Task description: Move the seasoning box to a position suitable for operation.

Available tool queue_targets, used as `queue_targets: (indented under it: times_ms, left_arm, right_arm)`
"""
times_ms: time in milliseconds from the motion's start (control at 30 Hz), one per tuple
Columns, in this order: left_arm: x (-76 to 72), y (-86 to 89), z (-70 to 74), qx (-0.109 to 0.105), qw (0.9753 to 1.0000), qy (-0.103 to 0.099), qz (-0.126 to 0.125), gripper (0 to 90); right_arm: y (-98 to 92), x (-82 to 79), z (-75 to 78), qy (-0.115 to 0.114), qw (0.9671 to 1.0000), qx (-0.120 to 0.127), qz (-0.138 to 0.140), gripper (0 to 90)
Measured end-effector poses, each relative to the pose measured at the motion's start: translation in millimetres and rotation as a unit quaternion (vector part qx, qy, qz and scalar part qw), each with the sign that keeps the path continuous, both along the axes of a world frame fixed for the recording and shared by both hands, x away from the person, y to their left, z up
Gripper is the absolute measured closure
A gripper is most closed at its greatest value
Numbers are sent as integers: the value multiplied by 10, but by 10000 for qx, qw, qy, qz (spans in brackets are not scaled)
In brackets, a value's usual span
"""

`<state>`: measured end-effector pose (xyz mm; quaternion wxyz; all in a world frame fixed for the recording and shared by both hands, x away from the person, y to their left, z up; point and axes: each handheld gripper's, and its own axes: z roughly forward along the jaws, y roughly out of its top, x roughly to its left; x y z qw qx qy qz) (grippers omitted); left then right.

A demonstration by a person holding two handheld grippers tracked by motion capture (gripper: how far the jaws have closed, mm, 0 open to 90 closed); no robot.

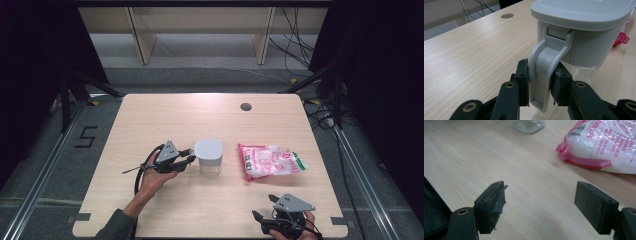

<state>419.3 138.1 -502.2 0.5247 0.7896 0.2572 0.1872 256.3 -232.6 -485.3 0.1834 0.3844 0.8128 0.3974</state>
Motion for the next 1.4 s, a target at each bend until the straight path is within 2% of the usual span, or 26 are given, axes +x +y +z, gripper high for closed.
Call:
queue_targets:
  times_ms: [100,133,233,267,300,333,367,467,500,567,600,633,667,733,800,833,867,900,933,1000,1033,1100,1200,1400]
  left_arm:
    - [8,-3,-9,-22,9999,-48,-135,700]
    - [16,-8,1,97,9996,-147,-232,701]
    - [10,-19,10,133,9995,-162,-232,701]
    - [-10,-23,4,36,9999,-13,-141,699]
    - [-6,-22,9,61,9998,-44,-197,699]
    - [-24,-30,16,82,9999,17,-135,698]
    - [-45,-43,23,99,9999,58,-79,698]
    - [-41,-40,39,214,9997,-38,-136,696]
    - [-37,-29,27,114,9998,-12,-177,695]
    - [-37,-26,25,106,9998,-16,-184,694]
    - [-51,-33,18,12,9999,104,-105,694]
    - [-36,-24,22,60,9998,44,-176,691]
    - [-43,-25,15,-17,9998,162,-124,667]
    - [-48,-22,16,-40,9995,240,-192,651]
    - [-66,-11,29,20,9995,230,-222,623]
    - [-80,-8,37,26,9994,264,-218,588]
    - [-103,19,64,93,9995,249,-191,503]
    - [-103,19,64,93,9995,249,-191,486]
    - [-117,50,90,9,9993,321,-176,464]
    - [-123,73,109,6,9992,338,-201,453]
    - [-140,86,125,37,9991,393,-162,429]
    - [-162,109,150,68,9988,456,-164,391]
    - [-219,131,219,-30,9984,548,-155,350]
    - [-300,121,357,-116,9990,429,-6,306]
  right_arm:
    - [-2,1,0,-6,10000,-12,5,252]
    - [-4,-1,2,38,10000,11,8,252]
    - [1,-7,-2,47,10000,53,-33,252]
    - [-8,-7,6,78,10000,28,-26,252]
    - [-8,-7,6,78,10000,28,-26,252]
    - [-16,-2,4,111,9999,9,-3,252]
    - [-23,7,-1,31,10000,-12,13,252]
    - [-19,10,-8,18,10000,55,5,252]
    - [-12,-10,-4,97,9999,97,-85,252]
    - [-16,-9,-4,112,9999,78,-87,252]
    - [-35,18,-8,-37,10000,-4,18,251]
    - [-17,-6,-5,95,9999,76,-77,252]
    - [-17,-8,-5,107,9999,90,-81,251]
    - [-27,3,-7,48,10000,56,-35,251]
    - [-30,-2,-6,76,9999,76,-59,251]
    - [-35,6,-8,86,9999,89,-10,251]
    - [-40,7,-4,51,9999,85,-23,251]
    - [-40,7,-4,51,9999,85,-23,251]
    - [-16,-20,-2,239,9995,179,-114,250]
    - [-20,-20,4,256,9995,146,-101,250]
    - [-37,5,-4,82,9999,78,-16,250]
    - [-40,14,-3,53,9999,84,65,250]
    - [-47,14,5,-29,10000,31,73,250]
    - [-44,8,5,-30,10000,14,29,250]
